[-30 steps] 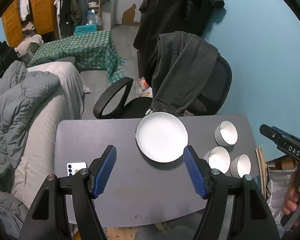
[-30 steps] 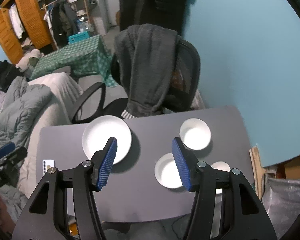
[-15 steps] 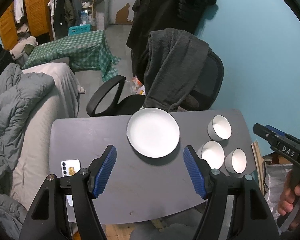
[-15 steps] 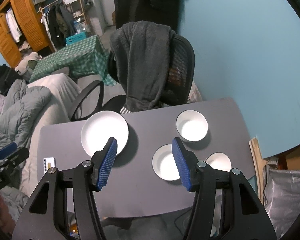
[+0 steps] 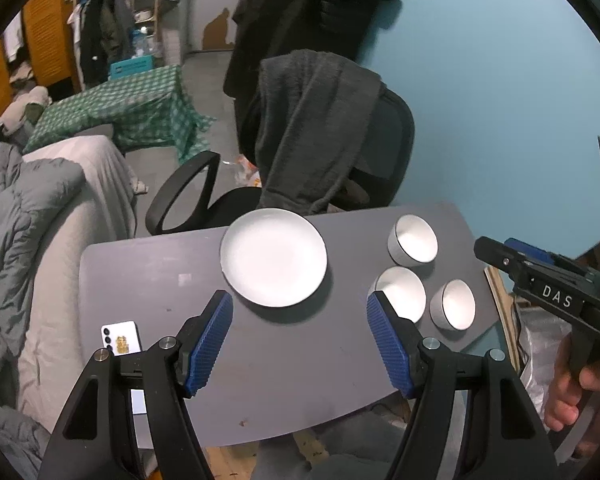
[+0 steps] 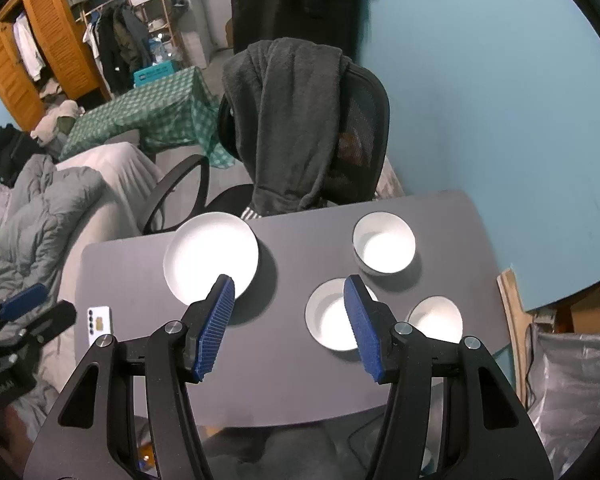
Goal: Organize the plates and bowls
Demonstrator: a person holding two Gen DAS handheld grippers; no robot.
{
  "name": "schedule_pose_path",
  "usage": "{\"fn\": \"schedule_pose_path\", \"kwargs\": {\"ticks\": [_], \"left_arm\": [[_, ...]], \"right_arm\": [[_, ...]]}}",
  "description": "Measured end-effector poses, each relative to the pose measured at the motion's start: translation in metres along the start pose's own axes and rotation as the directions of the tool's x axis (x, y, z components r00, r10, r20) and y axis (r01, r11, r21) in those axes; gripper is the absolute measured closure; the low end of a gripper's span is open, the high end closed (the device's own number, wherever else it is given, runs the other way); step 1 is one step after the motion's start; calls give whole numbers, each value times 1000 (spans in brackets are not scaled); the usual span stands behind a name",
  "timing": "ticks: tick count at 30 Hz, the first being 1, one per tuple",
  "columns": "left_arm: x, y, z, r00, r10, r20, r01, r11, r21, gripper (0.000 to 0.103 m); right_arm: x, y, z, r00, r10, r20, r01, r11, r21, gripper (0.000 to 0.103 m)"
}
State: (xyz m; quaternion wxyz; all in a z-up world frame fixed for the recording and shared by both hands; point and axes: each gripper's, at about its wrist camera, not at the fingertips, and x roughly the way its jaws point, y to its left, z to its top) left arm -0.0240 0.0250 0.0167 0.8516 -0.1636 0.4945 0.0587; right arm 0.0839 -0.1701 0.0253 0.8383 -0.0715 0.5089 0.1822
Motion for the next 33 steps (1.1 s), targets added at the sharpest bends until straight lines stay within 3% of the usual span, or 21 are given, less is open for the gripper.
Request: {"fn": "schedule_pose_path", "kwargs": {"ticks": [12, 22, 33], "left_arm": [[17, -40, -1, 997, -56, -61, 60, 996, 73, 32], [48, -88, 12, 996, -41, -79, 49, 993, 105, 32], [107, -121, 9, 985, -6, -171, 18, 997, 70, 32]], "right_arm": [[-3, -33, -11, 999, -48, -5, 49, 998, 34, 47], [8, -82, -7, 997, -67, -29, 68, 997, 41, 47], [50, -141, -6, 995, 29, -94, -26, 999, 41, 47]]}}
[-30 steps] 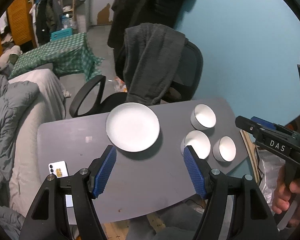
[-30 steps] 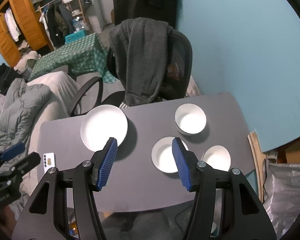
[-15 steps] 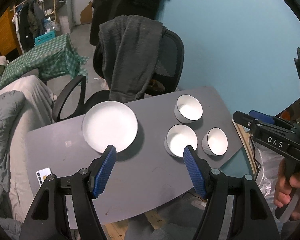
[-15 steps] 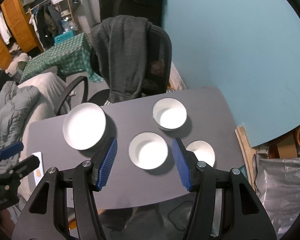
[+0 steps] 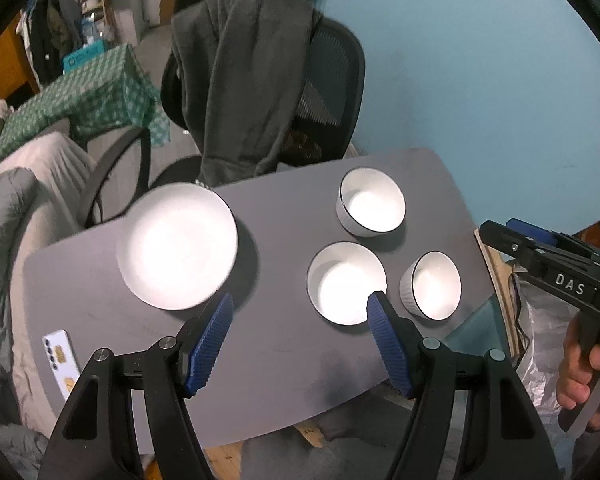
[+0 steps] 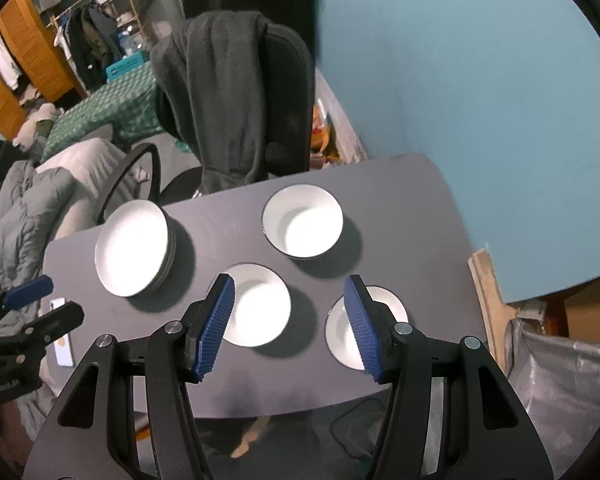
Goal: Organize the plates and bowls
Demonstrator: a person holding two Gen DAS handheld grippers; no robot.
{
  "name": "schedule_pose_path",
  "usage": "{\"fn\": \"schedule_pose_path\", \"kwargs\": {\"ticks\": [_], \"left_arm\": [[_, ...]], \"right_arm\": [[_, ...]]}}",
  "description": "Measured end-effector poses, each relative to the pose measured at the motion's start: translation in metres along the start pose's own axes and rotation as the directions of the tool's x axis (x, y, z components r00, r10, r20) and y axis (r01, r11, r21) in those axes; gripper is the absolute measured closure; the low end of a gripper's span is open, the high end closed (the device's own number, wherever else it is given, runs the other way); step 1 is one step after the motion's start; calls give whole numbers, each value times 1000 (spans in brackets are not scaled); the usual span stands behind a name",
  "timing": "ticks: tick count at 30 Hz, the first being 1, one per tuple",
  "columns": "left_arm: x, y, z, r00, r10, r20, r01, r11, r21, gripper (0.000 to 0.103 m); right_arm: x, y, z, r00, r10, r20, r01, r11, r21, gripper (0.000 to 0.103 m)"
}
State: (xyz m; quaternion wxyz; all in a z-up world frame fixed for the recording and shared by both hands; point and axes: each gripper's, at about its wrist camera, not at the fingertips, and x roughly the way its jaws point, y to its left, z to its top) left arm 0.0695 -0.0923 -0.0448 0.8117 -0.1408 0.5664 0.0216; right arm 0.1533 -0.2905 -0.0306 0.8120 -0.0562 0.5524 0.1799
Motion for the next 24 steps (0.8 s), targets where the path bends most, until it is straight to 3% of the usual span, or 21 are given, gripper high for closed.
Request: {"fn": "schedule_pose_path", "kwargs": {"ticks": [11, 19, 24], "left_arm": [[61, -16, -7, 996, 73, -60, -74, 997, -10, 32], [98, -16, -6, 989, 111, -96, -111, 994, 2, 32], [118, -12, -5, 988, 92, -126, -95, 995, -20, 32]], "right_arm": [[64, -36, 6, 985, 131, -110, -135, 990, -33, 47], [109, -26, 4, 976, 132, -175, -156, 979, -129, 47], [138, -18, 4, 961, 147, -236, -186, 970, -155, 47]]}}
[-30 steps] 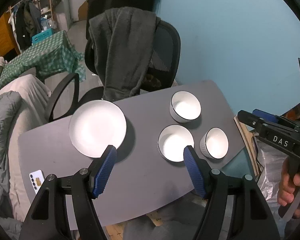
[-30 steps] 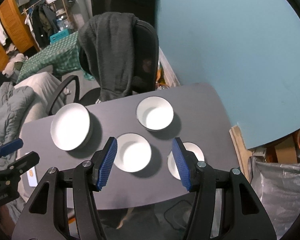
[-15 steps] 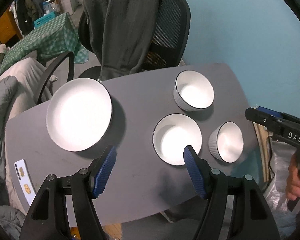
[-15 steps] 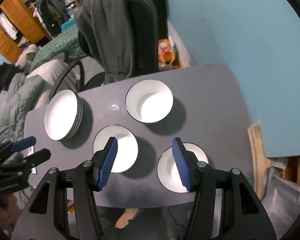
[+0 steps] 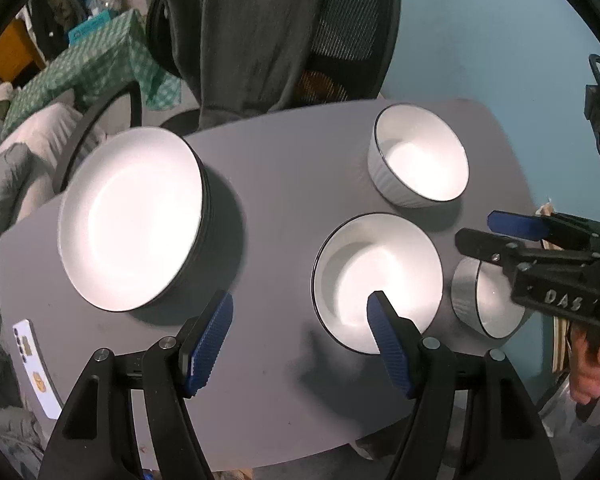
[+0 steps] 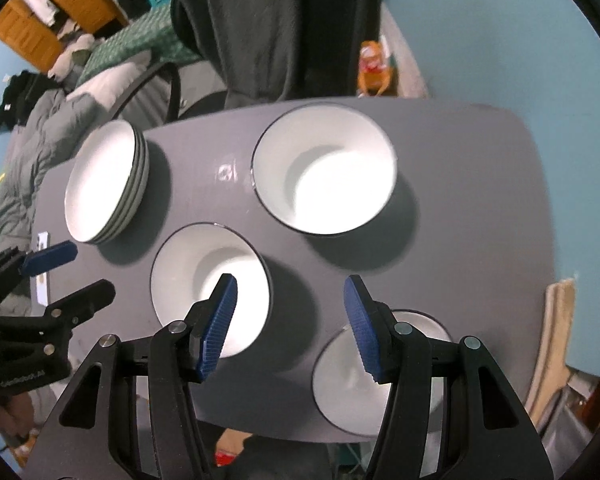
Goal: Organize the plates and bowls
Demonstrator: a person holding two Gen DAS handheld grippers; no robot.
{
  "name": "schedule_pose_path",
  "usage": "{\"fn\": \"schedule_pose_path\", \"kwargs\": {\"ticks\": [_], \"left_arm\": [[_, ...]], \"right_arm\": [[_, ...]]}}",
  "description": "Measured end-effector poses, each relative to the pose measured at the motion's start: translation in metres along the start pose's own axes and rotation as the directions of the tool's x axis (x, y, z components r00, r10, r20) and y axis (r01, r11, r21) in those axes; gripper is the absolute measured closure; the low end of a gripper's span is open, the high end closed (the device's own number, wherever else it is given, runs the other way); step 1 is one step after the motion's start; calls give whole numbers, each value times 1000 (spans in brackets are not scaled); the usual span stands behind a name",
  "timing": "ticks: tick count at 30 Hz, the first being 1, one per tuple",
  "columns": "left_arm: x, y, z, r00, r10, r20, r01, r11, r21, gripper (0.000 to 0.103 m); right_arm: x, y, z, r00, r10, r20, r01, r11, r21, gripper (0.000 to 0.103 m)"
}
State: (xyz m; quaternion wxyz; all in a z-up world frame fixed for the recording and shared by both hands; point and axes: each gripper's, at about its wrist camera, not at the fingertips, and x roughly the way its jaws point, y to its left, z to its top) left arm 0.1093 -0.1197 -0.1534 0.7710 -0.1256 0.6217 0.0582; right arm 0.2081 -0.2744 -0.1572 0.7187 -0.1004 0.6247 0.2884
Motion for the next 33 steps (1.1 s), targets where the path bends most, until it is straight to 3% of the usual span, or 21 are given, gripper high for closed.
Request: {"fn": "schedule_pose_path", "kwargs": {"ticks": [14, 18, 23, 27, 33], "left_arm": [[52, 3, 0, 995, -9, -96, 5, 999, -38, 32], [59, 3, 0, 994, -20, -110, 14, 998, -55, 32], [66, 4, -2, 991, -23, -134, 14, 997, -72, 41], [67, 5, -3, 988, -30, -151, 18, 997, -81, 47], [65, 6, -9, 986, -34, -165, 20, 996, -82, 54]], "right_arm": [[51, 5, 3, 994, -22, -110, 16, 998, -55, 48], [57, 6, 3, 992, -31, -125, 23, 998, -64, 57], [62, 4, 1, 989, -30, -145, 21, 998, -66, 72], [65, 4, -3, 987, -27, -161, 16, 997, -70, 90], [60, 4, -11, 987, -18, -158, 8, 998, -58, 91]]}}
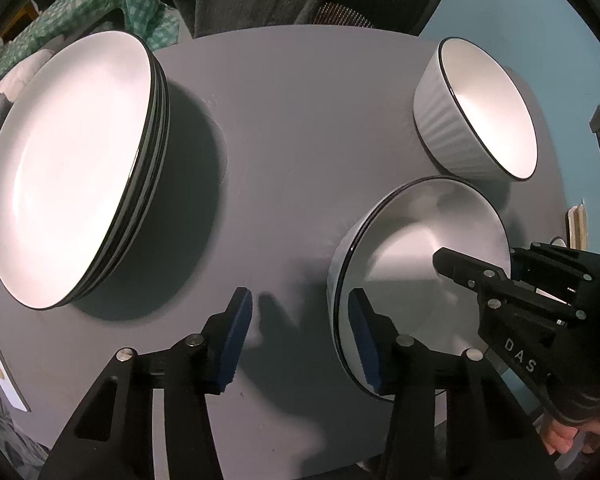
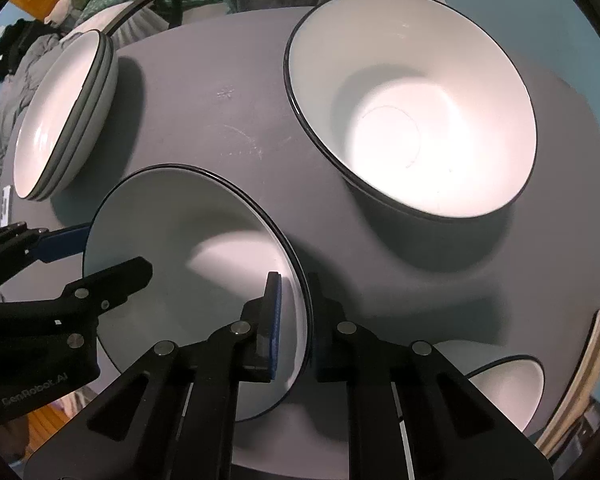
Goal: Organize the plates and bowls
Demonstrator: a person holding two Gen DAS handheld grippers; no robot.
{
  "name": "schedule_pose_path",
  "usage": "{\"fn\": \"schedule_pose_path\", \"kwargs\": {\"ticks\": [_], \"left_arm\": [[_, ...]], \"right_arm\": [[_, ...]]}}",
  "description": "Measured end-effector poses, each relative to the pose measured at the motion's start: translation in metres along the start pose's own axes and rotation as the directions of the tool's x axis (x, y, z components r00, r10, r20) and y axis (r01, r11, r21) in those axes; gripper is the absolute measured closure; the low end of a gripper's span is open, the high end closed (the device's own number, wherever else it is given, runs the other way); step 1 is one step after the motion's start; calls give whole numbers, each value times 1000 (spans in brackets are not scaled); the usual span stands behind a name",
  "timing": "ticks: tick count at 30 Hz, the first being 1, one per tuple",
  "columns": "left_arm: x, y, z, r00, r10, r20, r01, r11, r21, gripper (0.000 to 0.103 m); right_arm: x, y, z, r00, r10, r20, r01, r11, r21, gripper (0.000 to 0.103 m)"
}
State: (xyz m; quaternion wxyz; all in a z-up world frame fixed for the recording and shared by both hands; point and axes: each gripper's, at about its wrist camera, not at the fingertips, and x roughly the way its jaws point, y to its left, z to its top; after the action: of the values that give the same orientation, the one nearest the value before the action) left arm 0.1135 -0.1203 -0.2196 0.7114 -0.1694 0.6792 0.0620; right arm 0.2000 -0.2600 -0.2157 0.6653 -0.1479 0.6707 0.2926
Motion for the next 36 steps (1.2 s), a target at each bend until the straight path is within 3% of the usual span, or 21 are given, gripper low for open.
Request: {"fn": "schedule_pose_path", "kwargs": {"ticks": [14, 23, 27, 36], "left_arm": [[3, 13, 5, 1000, -9, -27, 8, 1000, -23, 55], [7, 18, 12, 997, -50, -50, 47, 997, -60, 73], [5, 16, 15, 994, -99, -49, 96, 994, -60, 89], [4, 10, 30, 992, -100, -71, 93, 991, -93, 90]], "right_arm": [[-4, -16, 0, 997, 75, -23, -74, 996, 50, 91], [-7, -26, 8, 997, 72, -22, -71, 996, 50, 90], [-1, -14, -5, 997, 69, -16, -69, 997, 43, 90], [13, 5, 10, 996, 82, -26, -79, 994, 73, 92]]}}
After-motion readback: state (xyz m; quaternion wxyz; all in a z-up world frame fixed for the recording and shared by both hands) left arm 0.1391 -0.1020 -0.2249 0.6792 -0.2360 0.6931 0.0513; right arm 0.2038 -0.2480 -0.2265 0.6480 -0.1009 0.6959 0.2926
